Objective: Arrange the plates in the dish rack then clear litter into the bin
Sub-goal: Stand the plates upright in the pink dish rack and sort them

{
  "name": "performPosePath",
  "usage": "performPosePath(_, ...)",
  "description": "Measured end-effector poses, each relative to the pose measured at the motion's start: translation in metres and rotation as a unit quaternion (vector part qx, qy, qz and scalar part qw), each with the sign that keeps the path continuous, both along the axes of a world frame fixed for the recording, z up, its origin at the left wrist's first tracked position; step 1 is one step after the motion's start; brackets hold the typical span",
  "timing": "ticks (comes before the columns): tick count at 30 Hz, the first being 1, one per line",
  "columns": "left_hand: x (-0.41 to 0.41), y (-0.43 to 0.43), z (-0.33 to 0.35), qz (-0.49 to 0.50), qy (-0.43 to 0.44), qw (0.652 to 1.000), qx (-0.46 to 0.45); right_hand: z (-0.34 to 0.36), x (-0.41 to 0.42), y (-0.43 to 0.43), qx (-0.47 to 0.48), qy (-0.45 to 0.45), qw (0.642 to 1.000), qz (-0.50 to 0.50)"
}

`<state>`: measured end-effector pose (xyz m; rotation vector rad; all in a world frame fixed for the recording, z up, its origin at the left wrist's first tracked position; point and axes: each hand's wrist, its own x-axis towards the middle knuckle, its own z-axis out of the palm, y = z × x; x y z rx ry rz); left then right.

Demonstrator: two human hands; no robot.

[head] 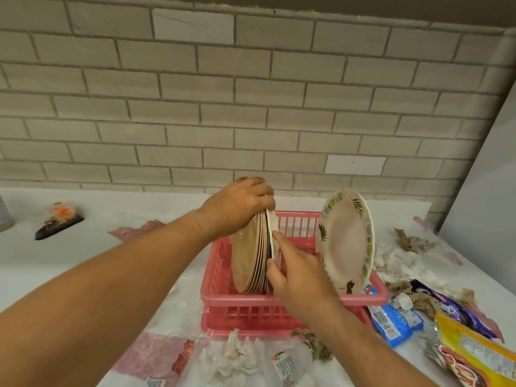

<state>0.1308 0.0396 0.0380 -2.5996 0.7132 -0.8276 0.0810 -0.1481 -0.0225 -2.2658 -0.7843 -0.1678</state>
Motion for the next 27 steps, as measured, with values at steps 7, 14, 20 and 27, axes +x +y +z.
performPosePath(7,-0.011,0.021,-0.023,0.057,0.058,0.987,-0.136,0.004,-0.003,0.015,-0.005,-0.019,0.999,-0.037)
performPosePath(14,-0.017,0.029,-0.029,0.086,0.189,0.957,-0.204,0.004,0.004,0.026,-0.036,-0.029,0.996,-0.072)
performPosePath(20,-0.019,0.037,-0.01,0.024,0.304,0.858,-0.414,0.0,0.009,0.026,-0.038,-0.007,0.993,-0.113)
performPosePath(27,-0.018,0.026,-0.018,0.03,0.178,0.885,-0.429,-0.002,0.017,0.039,-0.024,-0.008,0.989,-0.148)
